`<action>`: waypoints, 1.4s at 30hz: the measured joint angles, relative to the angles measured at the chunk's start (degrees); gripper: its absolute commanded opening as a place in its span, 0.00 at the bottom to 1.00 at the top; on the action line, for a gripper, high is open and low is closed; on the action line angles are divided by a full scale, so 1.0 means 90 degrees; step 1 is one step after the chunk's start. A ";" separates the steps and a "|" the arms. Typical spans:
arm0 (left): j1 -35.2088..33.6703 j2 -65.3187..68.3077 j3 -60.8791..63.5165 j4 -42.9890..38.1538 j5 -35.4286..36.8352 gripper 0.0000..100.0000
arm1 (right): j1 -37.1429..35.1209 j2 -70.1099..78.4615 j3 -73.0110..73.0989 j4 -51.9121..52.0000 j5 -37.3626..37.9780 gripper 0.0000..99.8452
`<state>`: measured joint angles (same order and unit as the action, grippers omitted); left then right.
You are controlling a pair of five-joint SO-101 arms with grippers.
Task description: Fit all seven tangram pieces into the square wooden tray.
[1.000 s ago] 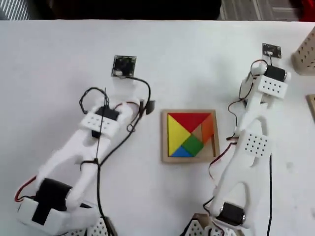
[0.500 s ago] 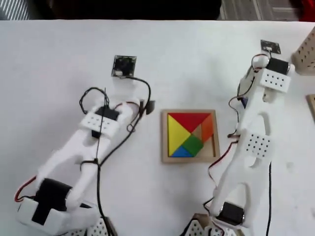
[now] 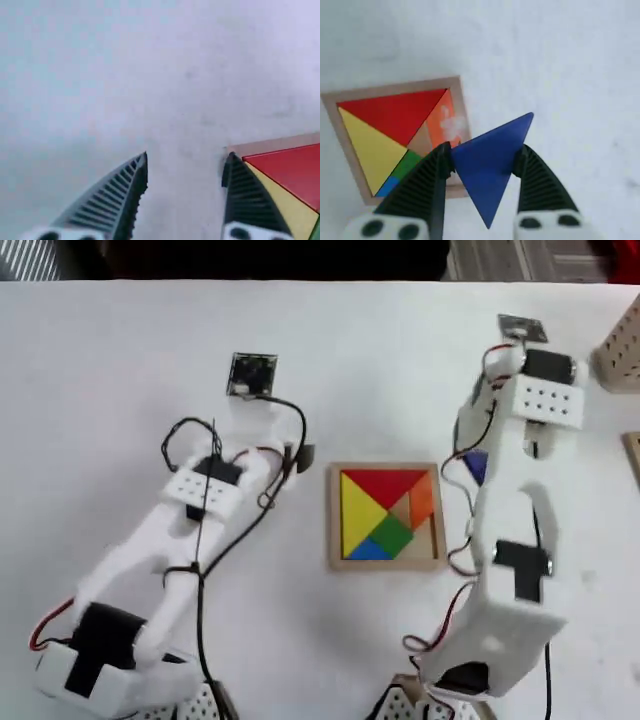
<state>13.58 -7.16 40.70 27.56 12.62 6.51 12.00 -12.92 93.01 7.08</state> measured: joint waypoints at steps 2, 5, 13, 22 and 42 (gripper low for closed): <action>-0.0088 0.0000 0.0000 0.0000 0.0000 0.25 | -0.0332 -0.0684 0.0947 -0.0303 -0.0147 0.02; -0.0274 0.0000 0.0000 0.0000 0.0000 0.25 | -0.0947 -0.1651 0.2383 -0.0889 -0.0244 0.02; -0.0400 0.0000 0.0000 0.0000 -0.0010 0.25 | -0.1592 -0.2911 0.4708 -0.2305 -0.0322 0.02; -0.0410 0.0000 0.0000 0.0068 -0.0010 0.25 | -0.2178 -0.2305 0.4991 -0.2891 0.0293 0.17; 0.0000 0.0000 0.0000 0.0274 -0.0928 0.25 | -0.1524 -0.2686 0.4249 -0.1221 0.0488 0.01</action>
<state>13.58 -7.16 40.70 30.02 4.26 -7.21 -12.18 25.32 82.02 11.47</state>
